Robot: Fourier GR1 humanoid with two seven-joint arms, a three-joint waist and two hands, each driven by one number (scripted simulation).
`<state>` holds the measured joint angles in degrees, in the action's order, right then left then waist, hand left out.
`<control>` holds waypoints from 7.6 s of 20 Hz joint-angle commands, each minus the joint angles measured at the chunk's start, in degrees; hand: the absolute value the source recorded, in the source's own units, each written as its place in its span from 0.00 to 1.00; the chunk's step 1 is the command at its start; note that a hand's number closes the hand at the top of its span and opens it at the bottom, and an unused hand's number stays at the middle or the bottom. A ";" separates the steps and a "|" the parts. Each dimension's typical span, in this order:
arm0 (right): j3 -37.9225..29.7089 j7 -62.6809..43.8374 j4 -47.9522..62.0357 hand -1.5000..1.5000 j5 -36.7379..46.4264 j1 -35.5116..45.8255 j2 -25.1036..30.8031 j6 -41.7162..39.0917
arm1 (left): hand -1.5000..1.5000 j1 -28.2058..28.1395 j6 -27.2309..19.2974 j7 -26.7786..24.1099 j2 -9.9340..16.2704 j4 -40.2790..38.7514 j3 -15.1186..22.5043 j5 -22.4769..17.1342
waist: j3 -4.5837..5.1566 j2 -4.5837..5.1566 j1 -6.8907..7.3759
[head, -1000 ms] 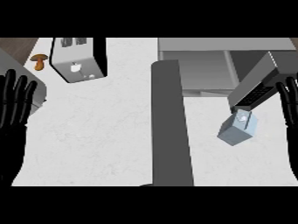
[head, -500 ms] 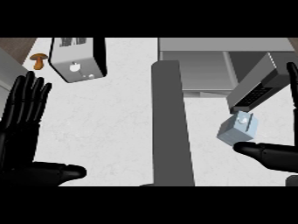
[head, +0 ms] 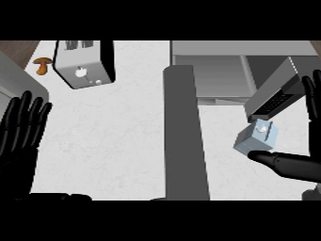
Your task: Pick up the milk, place it into the microwave and close the microwave
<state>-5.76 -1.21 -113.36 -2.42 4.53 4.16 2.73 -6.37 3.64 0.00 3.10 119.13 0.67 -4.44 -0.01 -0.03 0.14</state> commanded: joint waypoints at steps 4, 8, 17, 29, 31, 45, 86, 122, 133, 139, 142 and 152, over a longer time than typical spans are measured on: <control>-1.26 6.45 6.37 0.00 -0.03 -4.09 -0.80 -1.19 | 0.00 -3.09 0.04 1.25 -0.81 3.98 0.78 0.98 | 0.00 0.00 -0.03; -3.68 12.21 14.39 0.00 -1.09 -4.40 0.36 -3.30 | 0.00 -2.13 1.58 4.75 0.94 5.41 -1.79 -2.73 | 0.00 0.03 -0.02; -2.55 19.53 17.66 0.00 2.79 -12.71 -1.87 -2.05 | 0.00 -7.93 2.50 4.19 1.15 11.51 -1.03 -2.76 | 0.01 -0.02 -0.09; -8.87 40.31 47.37 0.00 0.76 -4.46 1.09 -5.27 | 0.00 -15.51 0.69 4.60 -3.01 17.06 8.56 4.27 | -0.02 -0.01 0.20; -9.51 41.27 54.16 0.00 -0.15 1.21 0.69 -5.23 | 0.00 -19.52 5.32 -2.49 -1.90 13.51 5.61 0.90 | -0.01 0.02 0.57; -13.04 59.15 87.43 0.00 0.75 14.86 8.25 -8.50 | 0.00 -12.90 1.81 1.51 -3.07 12.94 6.61 4.34 | -0.05 0.13 0.45; 7.14 34.56 53.14 1.00 8.37 12.89 -4.13 10.15 | 0.00 -17.02 7.37 -0.97 -0.06 9.95 -3.75 -5.41 | 0.06 -0.06 0.34; -0.56 32.76 108.00 0.00 22.02 55.12 8.72 34.82 | 0.00 -11.57 10.55 -0.80 1.80 6.21 -3.14 -2.83 | -0.20 2.42 6.14; -3.20 33.67 107.66 0.00 19.88 54.74 7.27 34.97 | 0.00 -13.12 9.04 -4.67 -0.24 3.80 -2.03 1.82 | -0.15 1.80 4.58; -4.58 33.30 107.11 0.00 19.06 56.37 9.34 36.01 | 0.00 -11.76 9.57 -0.81 0.60 6.33 -2.21 -0.46 | -0.17 1.75 4.31; -5.55 35.48 106.44 0.00 18.37 55.35 8.59 38.14 | 0.00 -11.12 8.26 -1.78 -1.04 5.22 0.55 3.22 | -0.21 2.09 4.58; -8.26 37.90 105.57 0.00 16.45 55.16 12.54 35.97 | 0.00 -16.59 9.37 -3.02 -1.59 8.79 1.43 3.38 | -0.14 1.33 3.88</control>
<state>-13.37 37.26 -8.02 14.36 58.51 15.59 39.13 -20.43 13.26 -2.35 2.79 125.94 0.18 -2.32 -0.17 1.48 3.90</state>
